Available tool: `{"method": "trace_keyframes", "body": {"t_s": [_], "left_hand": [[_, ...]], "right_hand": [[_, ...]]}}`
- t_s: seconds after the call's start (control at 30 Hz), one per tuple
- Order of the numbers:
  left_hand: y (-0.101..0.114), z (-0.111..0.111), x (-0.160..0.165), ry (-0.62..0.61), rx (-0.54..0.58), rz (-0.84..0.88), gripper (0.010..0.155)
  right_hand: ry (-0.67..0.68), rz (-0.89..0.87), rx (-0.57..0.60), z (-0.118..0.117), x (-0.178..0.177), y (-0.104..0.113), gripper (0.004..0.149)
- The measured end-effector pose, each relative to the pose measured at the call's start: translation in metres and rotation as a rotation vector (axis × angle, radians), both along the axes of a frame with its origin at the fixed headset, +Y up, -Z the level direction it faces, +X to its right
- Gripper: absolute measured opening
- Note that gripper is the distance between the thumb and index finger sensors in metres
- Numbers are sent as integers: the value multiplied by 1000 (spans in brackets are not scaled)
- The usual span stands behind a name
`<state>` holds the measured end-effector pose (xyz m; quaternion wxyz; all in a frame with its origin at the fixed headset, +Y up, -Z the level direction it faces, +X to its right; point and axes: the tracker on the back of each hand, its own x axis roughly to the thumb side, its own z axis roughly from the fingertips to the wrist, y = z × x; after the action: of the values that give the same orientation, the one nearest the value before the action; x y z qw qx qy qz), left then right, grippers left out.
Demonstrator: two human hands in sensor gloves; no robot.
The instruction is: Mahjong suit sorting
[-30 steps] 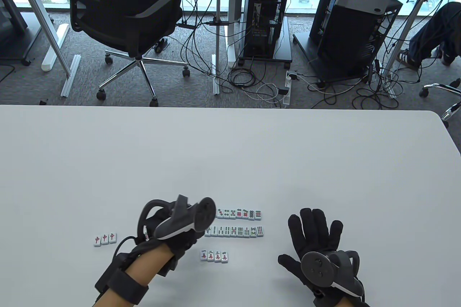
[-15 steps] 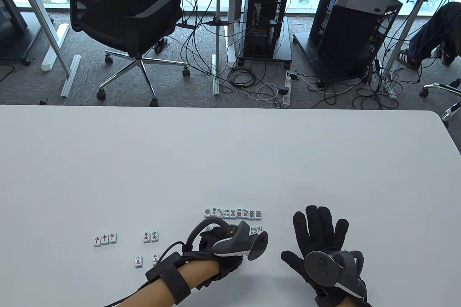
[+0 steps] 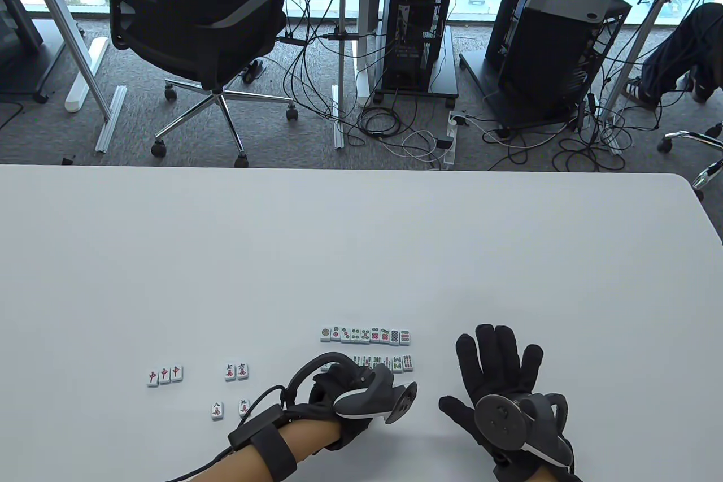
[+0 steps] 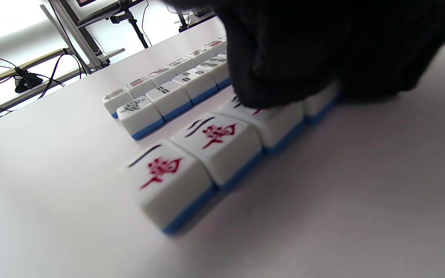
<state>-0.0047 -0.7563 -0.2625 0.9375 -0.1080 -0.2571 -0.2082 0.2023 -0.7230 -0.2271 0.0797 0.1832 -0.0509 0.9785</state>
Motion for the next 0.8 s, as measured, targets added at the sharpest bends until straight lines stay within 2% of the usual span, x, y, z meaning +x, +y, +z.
{"method": "trace_keyframes", "body": {"t_s": [0.13,0.27,0.33,0.43,0.5,0.53,0.63,0.8], "left_hand": [[8,0,-7,-5,-23,-14,65],[38,-12,-36,42,-4,53,62],[55,-25,-64,150,22,101,60],[65,-39,-102,269,55,148,58],[62,-49,-134,364,88,96,57],[60,-51,-141,383,88,83,57],[42,-52,-170,445,45,32,56],[21,-43,-190,485,-25,1,61]], "right_hand": [[2,2,-3,0,0,0,92],[1,-5,-3,0,0,0,92],[1,-8,-5,0,0,0,91],[4,-6,-6,0,-1,0,91],[6,-3,-7,0,-1,-1,91],[6,-4,-8,0,-1,-1,91],[5,-1,-8,0,-1,-1,91],[11,-3,-16,-1,-2,-2,91]]}}
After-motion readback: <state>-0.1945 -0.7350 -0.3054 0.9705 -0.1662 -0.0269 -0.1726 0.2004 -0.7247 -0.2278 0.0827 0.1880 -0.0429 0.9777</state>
